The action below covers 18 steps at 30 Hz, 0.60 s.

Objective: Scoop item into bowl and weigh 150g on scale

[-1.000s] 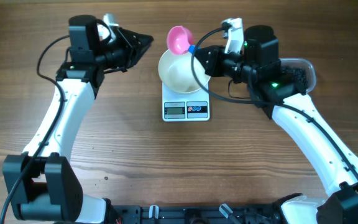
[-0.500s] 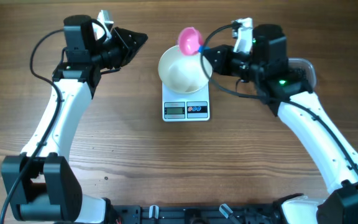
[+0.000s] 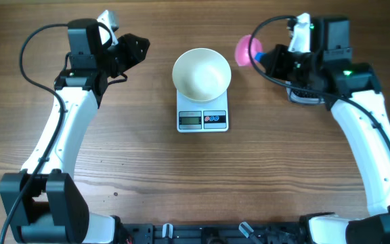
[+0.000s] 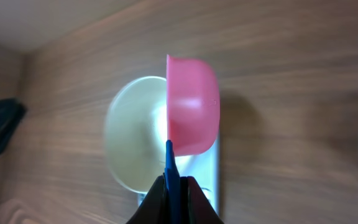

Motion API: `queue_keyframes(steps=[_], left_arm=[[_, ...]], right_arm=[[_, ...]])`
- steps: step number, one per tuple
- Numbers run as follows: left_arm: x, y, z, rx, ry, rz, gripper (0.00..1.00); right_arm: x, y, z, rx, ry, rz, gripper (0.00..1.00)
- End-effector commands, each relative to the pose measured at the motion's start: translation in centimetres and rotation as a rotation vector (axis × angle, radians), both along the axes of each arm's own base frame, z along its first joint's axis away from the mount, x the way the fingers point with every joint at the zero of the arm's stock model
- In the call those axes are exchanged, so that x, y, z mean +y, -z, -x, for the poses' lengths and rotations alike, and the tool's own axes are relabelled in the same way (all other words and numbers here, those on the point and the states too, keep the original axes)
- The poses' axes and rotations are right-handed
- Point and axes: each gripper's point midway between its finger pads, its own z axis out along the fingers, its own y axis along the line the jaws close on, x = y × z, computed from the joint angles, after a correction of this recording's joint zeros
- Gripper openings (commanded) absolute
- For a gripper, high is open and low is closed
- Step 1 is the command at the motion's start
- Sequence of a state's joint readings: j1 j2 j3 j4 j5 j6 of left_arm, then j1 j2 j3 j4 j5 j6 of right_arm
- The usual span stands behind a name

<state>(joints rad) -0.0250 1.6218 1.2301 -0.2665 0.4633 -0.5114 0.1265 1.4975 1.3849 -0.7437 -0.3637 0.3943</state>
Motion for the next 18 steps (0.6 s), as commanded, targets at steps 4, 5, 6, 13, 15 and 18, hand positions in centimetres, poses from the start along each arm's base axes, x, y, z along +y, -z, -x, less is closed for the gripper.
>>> queue_keyframes(steps=[4,5,6,13,15,18], left_arm=[[2.2,0.3,0.4,0.019,-0.069,-0.130,0.33],[2.2,0.5,0.6,0.028,-0.068,-0.130,0.32],[2.1,0.6,0.7,0.034,-0.065,-0.130,0.32],[-2.3,1.9,3.0,0.047,0.139,-0.221,0.27],[-4.6,2.2,3.9,0.031,0.226,-0.257,0.26],[-7.8,2.2,5.1,0.008,0.321,-0.285,0.26]], right_arm=[[-5.6,0.5,0.5,0.055,0.131,0.070,0.04],[-6.1,0.6,0.5,0.062,0.142,0.071,0.04],[-6.5,0.7,0.6,0.066,0.149,0.073,0.04],[-7.2,0.9,0.6,0.066,0.157,0.098,0.04],[-7.2,1.0,0.7,0.072,0.160,0.102,0.04],[-7.4,1.2,0.8,0.080,0.166,0.111,0.04]])
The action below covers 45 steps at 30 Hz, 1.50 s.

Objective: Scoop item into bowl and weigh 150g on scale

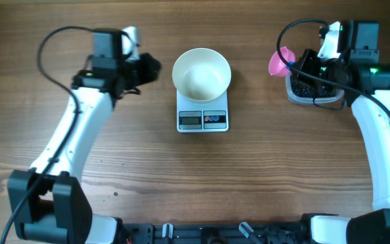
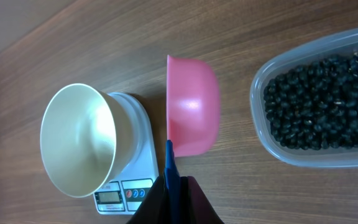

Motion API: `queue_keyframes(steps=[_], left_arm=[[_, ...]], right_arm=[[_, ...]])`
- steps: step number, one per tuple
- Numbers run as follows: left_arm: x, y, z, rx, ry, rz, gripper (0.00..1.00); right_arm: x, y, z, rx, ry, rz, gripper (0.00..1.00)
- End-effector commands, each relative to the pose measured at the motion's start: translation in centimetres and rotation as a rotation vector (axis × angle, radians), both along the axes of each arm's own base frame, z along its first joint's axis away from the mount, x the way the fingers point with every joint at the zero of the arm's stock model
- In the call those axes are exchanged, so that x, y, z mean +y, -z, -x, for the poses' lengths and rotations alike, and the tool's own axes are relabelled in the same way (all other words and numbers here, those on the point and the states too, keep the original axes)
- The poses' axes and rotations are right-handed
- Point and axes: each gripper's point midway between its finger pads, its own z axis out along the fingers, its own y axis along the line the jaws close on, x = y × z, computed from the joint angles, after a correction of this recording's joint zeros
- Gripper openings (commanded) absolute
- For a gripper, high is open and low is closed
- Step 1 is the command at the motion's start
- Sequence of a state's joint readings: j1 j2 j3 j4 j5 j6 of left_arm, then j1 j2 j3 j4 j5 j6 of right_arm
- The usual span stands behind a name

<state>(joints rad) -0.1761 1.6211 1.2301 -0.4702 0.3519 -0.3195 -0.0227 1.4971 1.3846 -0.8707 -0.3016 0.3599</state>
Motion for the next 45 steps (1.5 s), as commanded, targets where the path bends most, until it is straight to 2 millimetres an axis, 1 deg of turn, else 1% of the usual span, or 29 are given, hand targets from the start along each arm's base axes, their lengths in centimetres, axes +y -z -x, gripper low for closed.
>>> queue_keyframes(steps=[1,3,4,6,9,12,13,15,17,19,22,25,31,37,41,43,45], left_arm=[[-4.3,-1.7,1.4,-0.094,0.175,-0.058,0.25],[-6.1,-1.6,2.3,-0.099,0.229,-0.071,0.23],[-7.2,-1.5,3.1,-0.100,0.270,-0.081,0.17],[-9.2,-0.9,4.8,-0.086,0.339,-0.111,0.12],[-11.0,0.1,7.1,-0.054,0.388,-0.177,0.04],[-12.1,1.0,9.0,-0.036,0.427,-0.249,0.04],[-12.8,1.3,10.0,-0.039,0.474,-0.279,0.04],[-13.8,1.7,11.3,-0.052,0.544,-0.316,0.04],[-14.4,2.4,12.3,-0.073,0.591,-0.369,0.04],[-14.5,3.5,12.8,-0.091,0.617,-0.425,0.04],[-14.7,5.4,13.1,-0.113,0.666,-0.463,0.04],[-14.7,6.9,12.9,-0.133,0.679,-0.477,0.04],[-13.0,9.6,11.7,-0.115,0.627,-0.554,0.04],[-12.3,11.8,10.3,-0.092,0.616,-0.578,0.04],[-11.5,12.8,9.7,-0.068,0.597,-0.585,0.04],[-11.3,12.7,9.3,-0.073,0.584,-0.582,0.04],[-11.5,12.4,8.8,-0.093,0.575,-0.573,0.04]], right_arm=[[-0.6,-0.9,-0.1,-0.027,0.007,0.046,0.04],[-0.8,-0.8,-0.1,-0.025,0.010,0.052,0.04],[-0.7,-0.8,-0.1,-0.025,0.010,0.051,0.04],[-0.8,-0.8,-0.1,-0.023,0.013,0.055,0.04],[-0.9,-0.7,-0.1,-0.023,0.016,0.060,0.04],[-0.9,-0.7,-0.1,-0.023,0.016,0.060,0.04],[-0.9,-0.7,-0.1,-0.022,0.016,0.060,0.04],[-0.9,-0.7,-0.1,-0.021,0.016,0.060,0.04],[-0.9,-0.7,-0.1,-0.021,0.016,0.060,0.04],[-0.9,-0.6,0.0,-0.018,0.016,0.060,0.04],[-0.9,-0.6,0.0,-0.017,0.016,0.060,0.04],[-0.9,-0.6,0.0,-0.014,0.016,0.059,0.04],[-0.9,-0.4,0.2,-0.006,0.017,0.059,0.04],[-0.9,-0.4,0.2,-0.005,0.016,0.059,0.04],[-0.9,-0.4,0.2,-0.005,0.016,0.060,0.04],[-0.9,-0.4,0.2,-0.006,0.016,0.060,0.04],[-1.0,-0.4,0.2,-0.005,0.018,0.062,0.04]])
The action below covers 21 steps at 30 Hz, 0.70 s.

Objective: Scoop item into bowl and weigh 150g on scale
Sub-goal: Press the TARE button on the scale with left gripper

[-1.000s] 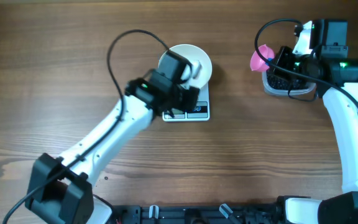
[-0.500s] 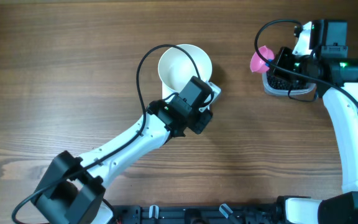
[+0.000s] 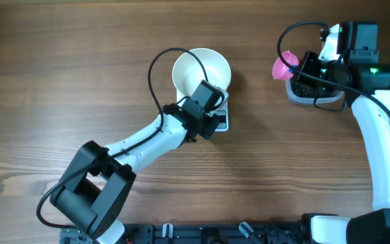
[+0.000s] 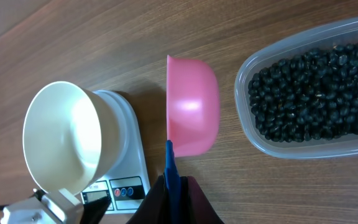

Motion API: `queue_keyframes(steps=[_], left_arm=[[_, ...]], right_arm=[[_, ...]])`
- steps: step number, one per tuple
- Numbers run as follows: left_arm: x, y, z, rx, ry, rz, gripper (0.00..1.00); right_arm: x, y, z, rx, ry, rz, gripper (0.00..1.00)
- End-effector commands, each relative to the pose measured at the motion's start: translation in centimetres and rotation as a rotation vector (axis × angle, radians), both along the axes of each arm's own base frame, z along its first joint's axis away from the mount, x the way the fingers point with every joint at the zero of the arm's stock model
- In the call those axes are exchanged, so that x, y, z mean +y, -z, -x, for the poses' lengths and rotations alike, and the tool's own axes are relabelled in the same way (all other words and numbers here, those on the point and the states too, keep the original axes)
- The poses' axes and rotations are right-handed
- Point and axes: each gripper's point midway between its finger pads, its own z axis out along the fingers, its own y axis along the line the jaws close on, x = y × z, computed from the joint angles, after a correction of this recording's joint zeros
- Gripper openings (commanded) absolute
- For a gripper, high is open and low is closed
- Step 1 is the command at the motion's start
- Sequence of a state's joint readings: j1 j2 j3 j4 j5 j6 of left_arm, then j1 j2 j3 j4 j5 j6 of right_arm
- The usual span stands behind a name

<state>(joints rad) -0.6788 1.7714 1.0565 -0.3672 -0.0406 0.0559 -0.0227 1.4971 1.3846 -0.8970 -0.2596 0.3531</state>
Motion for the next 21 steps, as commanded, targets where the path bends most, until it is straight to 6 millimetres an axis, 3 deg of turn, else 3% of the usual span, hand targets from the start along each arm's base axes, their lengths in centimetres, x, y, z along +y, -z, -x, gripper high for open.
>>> queue_keyframes(steps=[1,21], left_arm=[[0.2,0.3,-0.6,-0.022,0.002,-0.004,0.04],[-0.5,1.9,0.2,0.039,0.028,0.018,0.04]], right_arm=[[-0.3,-0.9,-0.2,-0.030,0.001,0.024,0.04],[-0.3,-0.9,-0.2,-0.030,0.000,0.025,0.04]])
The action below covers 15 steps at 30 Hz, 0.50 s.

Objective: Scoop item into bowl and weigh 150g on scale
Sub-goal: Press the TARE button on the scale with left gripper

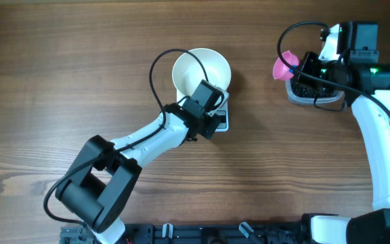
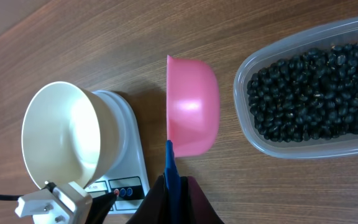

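A cream bowl [image 1: 202,71] [image 2: 61,137] stands on the white scale [image 1: 223,122] [image 2: 131,177]. My left gripper [image 1: 210,120] [image 2: 104,196] lies over the scale's front panel and looks shut, its dark tip at the red button. The display is hidden under it in the overhead view. My right gripper [image 1: 303,68] [image 2: 173,183] is shut on the blue handle of a pink scoop [image 1: 282,64] [image 2: 193,106]. The scoop is held on edge, between the bowl and a clear tub of black beans [image 1: 313,88] [image 2: 309,93]. It looks empty.
The left arm stretches diagonally from the front left of the wooden table [image 1: 80,54] to the scale, its cable looping over the bowl's left rim. The right arm runs along the table's right side.
Hardly anything has changed. In the right wrist view my left gripper sits slightly higher, with its tip on the scale's red button. The right gripper and scoop are where they were.
My left gripper was first far left of the bowl, and the right held the scoop just right of it. Then the scoop was beside the bean tub and the left gripper nearer the bowl. Later the left gripper was on the scale's front panel, where it stays.
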Motion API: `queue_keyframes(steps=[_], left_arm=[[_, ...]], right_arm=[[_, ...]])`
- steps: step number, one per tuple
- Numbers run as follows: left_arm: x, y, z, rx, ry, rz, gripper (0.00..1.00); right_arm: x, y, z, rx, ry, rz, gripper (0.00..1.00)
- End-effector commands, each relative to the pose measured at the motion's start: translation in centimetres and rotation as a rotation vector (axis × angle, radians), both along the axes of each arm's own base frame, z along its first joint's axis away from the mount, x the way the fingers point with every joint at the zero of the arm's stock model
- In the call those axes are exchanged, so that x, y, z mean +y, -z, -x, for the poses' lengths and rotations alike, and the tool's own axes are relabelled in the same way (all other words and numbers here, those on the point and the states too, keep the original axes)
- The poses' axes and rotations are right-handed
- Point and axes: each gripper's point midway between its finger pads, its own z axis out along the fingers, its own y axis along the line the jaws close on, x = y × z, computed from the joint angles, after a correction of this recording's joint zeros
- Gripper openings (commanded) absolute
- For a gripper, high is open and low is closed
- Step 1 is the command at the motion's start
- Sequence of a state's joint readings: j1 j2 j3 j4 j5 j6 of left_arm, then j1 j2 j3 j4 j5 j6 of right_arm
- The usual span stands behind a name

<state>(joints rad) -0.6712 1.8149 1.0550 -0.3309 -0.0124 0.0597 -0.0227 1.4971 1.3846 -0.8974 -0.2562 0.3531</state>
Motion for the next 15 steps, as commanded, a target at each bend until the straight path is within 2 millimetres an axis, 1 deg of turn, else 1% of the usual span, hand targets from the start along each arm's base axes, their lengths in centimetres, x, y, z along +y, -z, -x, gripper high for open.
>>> queue_keyframes(steps=[1,15], left_arm=[[-0.16,0.56,0.36,0.017,0.019,0.006,0.04],[-0.23,1.28,0.16,0.020,0.017,0.003,0.04]], right_arm=[[-0.24,-0.94,-0.21,-0.030,-0.002,0.022,0.04],[-0.24,-0.87,-0.10,-0.025,-0.002,0.022,0.04]])
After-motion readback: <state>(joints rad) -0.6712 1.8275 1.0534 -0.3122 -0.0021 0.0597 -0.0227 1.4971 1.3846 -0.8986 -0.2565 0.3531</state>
